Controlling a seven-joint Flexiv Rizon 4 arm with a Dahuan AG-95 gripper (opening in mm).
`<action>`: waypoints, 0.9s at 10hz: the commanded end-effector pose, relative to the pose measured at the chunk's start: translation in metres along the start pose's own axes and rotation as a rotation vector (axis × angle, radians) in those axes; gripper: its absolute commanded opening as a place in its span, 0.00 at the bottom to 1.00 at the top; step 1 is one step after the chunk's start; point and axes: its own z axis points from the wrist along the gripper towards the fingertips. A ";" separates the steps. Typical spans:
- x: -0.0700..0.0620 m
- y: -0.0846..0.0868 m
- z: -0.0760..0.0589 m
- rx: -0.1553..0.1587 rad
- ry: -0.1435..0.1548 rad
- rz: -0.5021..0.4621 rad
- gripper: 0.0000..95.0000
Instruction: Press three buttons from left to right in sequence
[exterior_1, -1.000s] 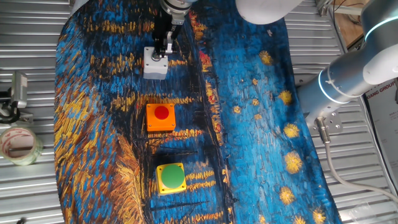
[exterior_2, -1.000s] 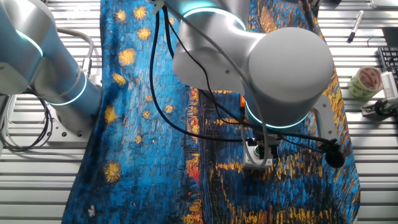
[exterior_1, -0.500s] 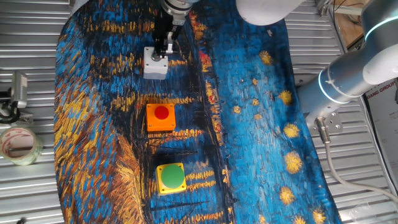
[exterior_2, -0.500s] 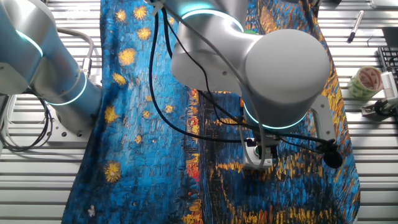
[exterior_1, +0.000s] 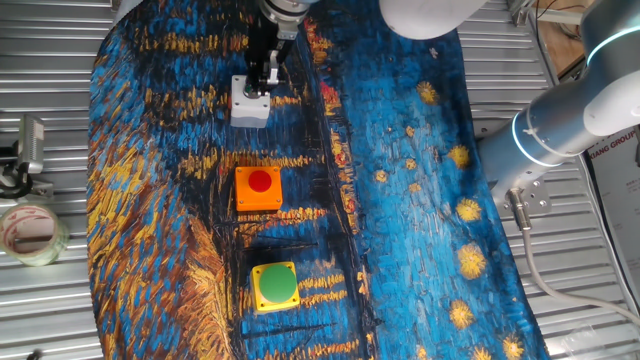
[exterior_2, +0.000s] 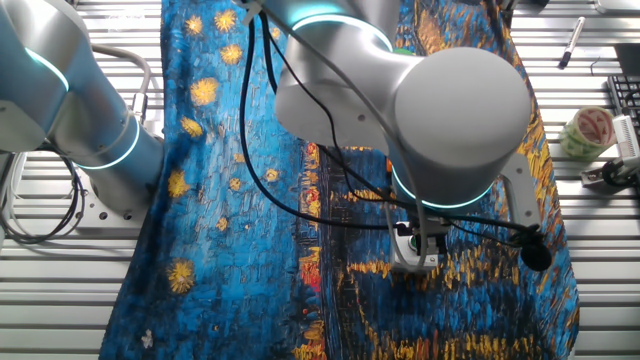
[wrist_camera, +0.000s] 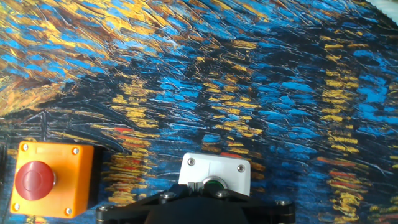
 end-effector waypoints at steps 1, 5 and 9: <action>0.000 0.000 0.001 -0.001 -0.002 0.000 0.20; 0.000 0.000 0.001 -0.002 -0.004 -0.002 0.20; 0.000 0.000 0.004 -0.001 -0.003 -0.003 0.20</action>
